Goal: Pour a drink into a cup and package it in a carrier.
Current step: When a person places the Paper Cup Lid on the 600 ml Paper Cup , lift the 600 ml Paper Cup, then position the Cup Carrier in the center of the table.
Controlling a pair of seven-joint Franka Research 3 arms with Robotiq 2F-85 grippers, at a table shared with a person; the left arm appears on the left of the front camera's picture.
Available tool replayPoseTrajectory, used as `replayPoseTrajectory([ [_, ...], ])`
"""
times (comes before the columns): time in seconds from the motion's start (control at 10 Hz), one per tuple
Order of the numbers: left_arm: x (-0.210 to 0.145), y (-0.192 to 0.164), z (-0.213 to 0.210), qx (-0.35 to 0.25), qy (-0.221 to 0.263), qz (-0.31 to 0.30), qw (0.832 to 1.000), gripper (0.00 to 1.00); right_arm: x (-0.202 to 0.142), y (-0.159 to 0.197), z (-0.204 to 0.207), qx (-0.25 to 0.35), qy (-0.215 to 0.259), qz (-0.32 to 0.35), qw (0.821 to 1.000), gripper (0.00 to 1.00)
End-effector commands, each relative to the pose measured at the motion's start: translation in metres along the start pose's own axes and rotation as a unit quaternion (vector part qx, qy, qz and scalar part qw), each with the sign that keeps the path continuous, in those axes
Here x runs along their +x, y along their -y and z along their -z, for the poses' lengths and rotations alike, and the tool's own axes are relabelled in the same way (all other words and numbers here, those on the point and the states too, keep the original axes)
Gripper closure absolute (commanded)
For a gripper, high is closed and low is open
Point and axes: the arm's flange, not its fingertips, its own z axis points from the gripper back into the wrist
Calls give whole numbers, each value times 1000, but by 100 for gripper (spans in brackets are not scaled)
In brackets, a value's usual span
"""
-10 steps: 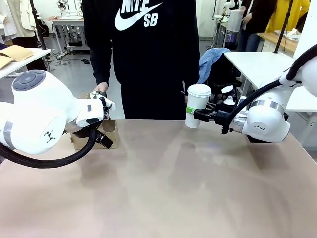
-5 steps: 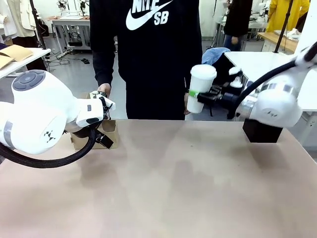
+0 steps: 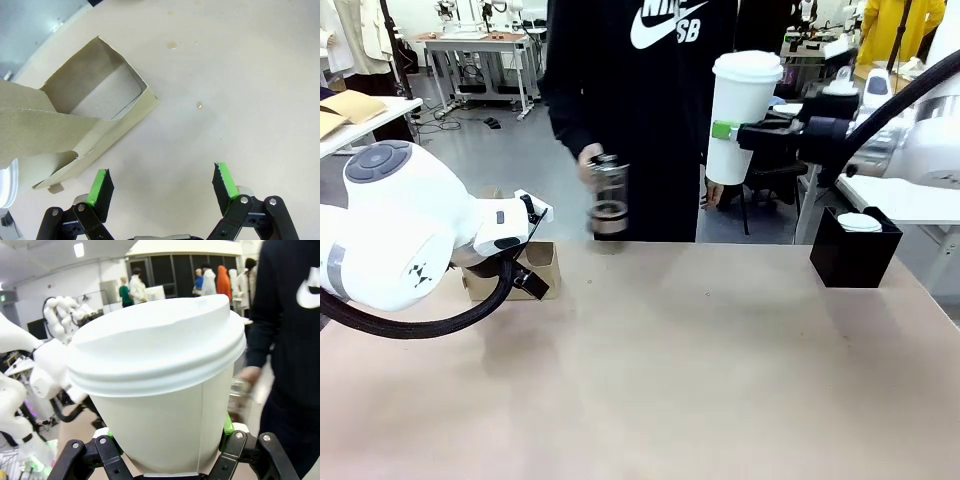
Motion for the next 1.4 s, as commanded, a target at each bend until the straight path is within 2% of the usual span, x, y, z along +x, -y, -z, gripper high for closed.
replayPoseTrajectory([
  [0.0, -1, -1, 0, -1, 0, -1, 1000, 0, 14, -18, -22, 5, -18, 16, 1000, 19],
  [0.1, -1, -1, 0, -1, 0, -1, 1000, 0, 14, -16, -16, 7, -21, 21, 1000, 19],
  [0.2, -1, -1, 0, -1, 0, -1, 1000, 0, 11, -11, -15, 53, -29, 53, 997, 19],
  [0.3, -1, -1, 0, -1, 0, -1, 1000, 0, 15, -23, -13, 5, -12, 5, 1000, 19],
  [1.2, 0, 0, 0, 0, 0, 0, 1000, 0, 15, -23, -13, 5, -12, 5, 1000, 19],
  [1.3, 12, -5, -8, 2, 1, 13, 1000, 0, 15, -23, -13, 5, -12, 5, 1000, 19],
])
